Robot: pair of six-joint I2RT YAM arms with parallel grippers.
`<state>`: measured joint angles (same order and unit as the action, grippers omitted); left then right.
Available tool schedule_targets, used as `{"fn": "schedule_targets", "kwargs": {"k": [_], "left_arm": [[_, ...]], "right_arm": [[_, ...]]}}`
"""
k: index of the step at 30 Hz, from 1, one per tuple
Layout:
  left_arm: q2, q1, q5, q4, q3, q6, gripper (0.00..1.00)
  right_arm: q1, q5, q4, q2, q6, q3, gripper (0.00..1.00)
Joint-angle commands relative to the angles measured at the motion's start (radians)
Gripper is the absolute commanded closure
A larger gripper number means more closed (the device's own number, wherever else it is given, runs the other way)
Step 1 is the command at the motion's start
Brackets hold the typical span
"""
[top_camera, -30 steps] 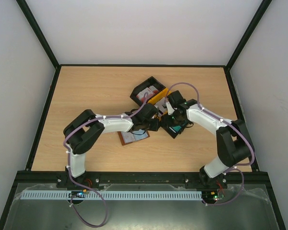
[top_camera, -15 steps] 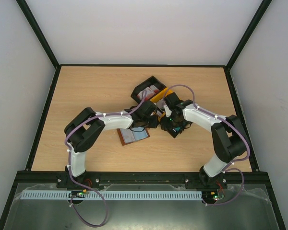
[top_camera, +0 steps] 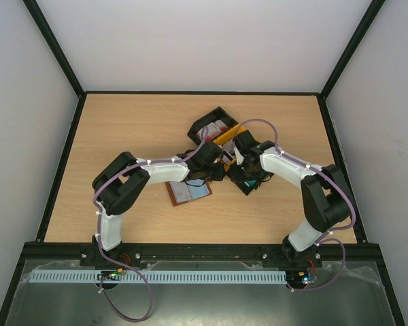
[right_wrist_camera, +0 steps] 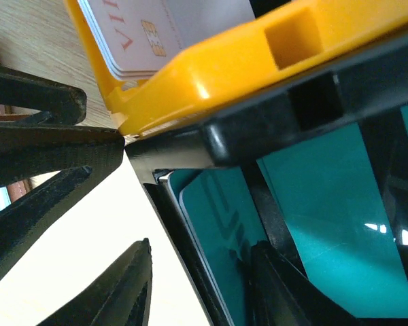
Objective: Put the credit cards into the card holder
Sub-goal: Pick up the credit card from the storage box.
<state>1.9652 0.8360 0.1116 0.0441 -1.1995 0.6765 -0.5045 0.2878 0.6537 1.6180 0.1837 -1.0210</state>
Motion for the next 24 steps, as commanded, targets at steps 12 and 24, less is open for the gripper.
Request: {"fn": "schedule_targets", "kwargs": {"k": [12, 24], "left_arm": [[0.044, -0.009, -0.019, -0.002, -0.016, -0.001, 0.71], [0.047, -0.008, -0.014, -0.007, -0.012, -0.003, 0.72]], "right_arm": [[-0.010, -0.001, 0.071, -0.050, 0.031, -0.033, 0.69], [-0.010, -0.002, 0.075, -0.076, 0.040, -0.014, 0.74]]}}
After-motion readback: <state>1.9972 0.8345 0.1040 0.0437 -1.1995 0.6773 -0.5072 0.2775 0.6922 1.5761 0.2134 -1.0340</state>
